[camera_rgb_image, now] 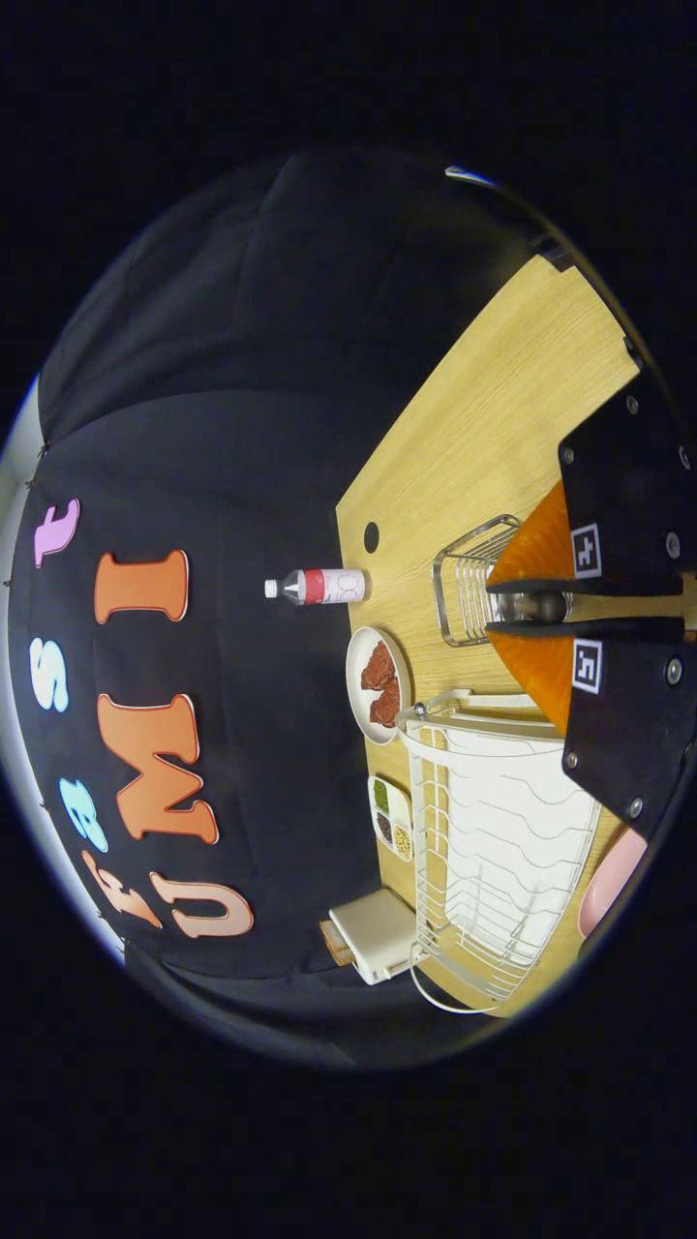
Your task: Take the plate from the dish rack, then take the spoon from the basket and place it into the plate.
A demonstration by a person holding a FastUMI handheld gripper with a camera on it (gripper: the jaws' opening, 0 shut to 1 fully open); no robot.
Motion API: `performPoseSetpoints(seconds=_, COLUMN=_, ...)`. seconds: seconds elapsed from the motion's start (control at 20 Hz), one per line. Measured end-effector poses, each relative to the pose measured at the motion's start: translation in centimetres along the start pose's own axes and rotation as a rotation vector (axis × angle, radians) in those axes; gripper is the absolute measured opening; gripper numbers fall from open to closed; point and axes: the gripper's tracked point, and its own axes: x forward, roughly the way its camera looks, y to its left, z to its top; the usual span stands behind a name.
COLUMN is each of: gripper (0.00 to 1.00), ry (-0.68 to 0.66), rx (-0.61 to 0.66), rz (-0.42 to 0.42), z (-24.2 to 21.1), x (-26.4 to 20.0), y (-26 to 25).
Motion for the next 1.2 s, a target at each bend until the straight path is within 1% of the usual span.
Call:
performPoseSetpoints(seconds=0.05, gripper=0.06, ry=-0.004, rx=0.001, rz=0.001, z=0.1, x=-0.3, y=0.0)
performPoseSetpoints(seconds=0.4, gripper=0.06, ry=-0.031, rx=-0.022, rz=-0.030, z=2.2, x=-3.1, y=-0.7)
performPoseSetpoints(seconds=0.7, gripper=0.06, ry=-0.075, rx=-0.030, rz=-0.027, z=4.8, x=-6.9, y=-0.6)
performPoseSetpoints(seconds=0.9, gripper=0.06, ry=-0.087, rx=-0.037, rz=-0.012, z=5.8, x=-9.3, y=0.7)
performPoseSetpoints(seconds=1.2, gripper=0.06, ry=-0.085, rx=-0.043, rz=0.024, z=5.2, x=-13.1, y=3.9)
